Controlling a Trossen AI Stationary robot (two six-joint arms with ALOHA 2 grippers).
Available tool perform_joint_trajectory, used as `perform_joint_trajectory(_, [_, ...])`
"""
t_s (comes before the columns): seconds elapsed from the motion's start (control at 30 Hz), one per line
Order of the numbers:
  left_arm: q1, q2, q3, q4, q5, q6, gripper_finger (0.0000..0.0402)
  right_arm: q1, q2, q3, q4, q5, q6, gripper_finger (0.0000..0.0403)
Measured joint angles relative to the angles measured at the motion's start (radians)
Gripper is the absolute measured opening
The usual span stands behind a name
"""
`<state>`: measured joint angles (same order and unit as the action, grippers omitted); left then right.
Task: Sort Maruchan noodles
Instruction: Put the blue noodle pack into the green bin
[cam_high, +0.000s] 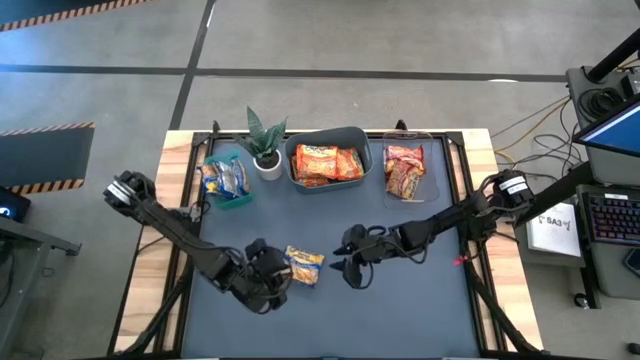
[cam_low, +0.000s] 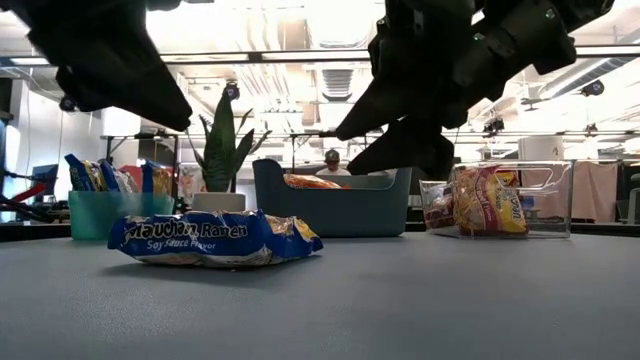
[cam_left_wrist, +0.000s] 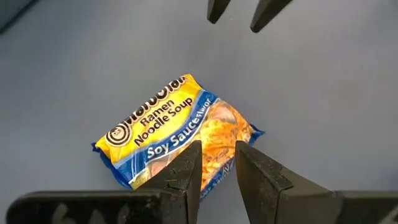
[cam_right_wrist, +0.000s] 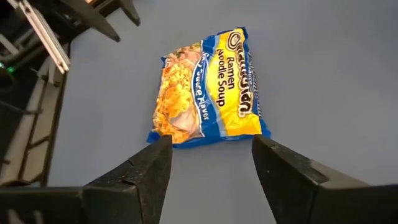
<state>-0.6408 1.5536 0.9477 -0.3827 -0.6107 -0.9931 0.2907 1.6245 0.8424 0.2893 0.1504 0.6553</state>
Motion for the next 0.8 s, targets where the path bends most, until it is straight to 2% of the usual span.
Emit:
perform_joint_trajectory(0.23, [-0.049, 0.0, -0.086, 0.122, -0.127, 0.042, 0.0078, -0.015, 0.004, 0.002, 0.001, -0.002, 0.083, 0.0229])
perform_joint_trajectory(0.4, [-0.05, 0.0, -0.155, 0.211, -0.133, 0.043, 0.0078, -0.026, 0.004, 0.002, 0.003, -0.001, 0.096, 0.0235])
perform_joint_trajectory(0.6, [-0.05, 0.016, -0.276, 0.443, -0.135, 0.048, 0.0078, -0.03, 0.004, 0.002, 0.004, -0.001, 0.12, 0.0236])
perform_joint_trajectory(0.7, [-0.051, 0.056, -0.316, 0.57, -0.132, 0.054, 0.0078, -0.03, 0.015, 0.002, 0.016, 0.007, 0.139, 0.0237])
perform_joint_trajectory(0.8, [-0.052, 0.114, -0.322, 0.612, -0.109, 0.052, 0.0078, -0.032, 0.05, 0.002, 0.034, 0.006, 0.157, 0.0239])
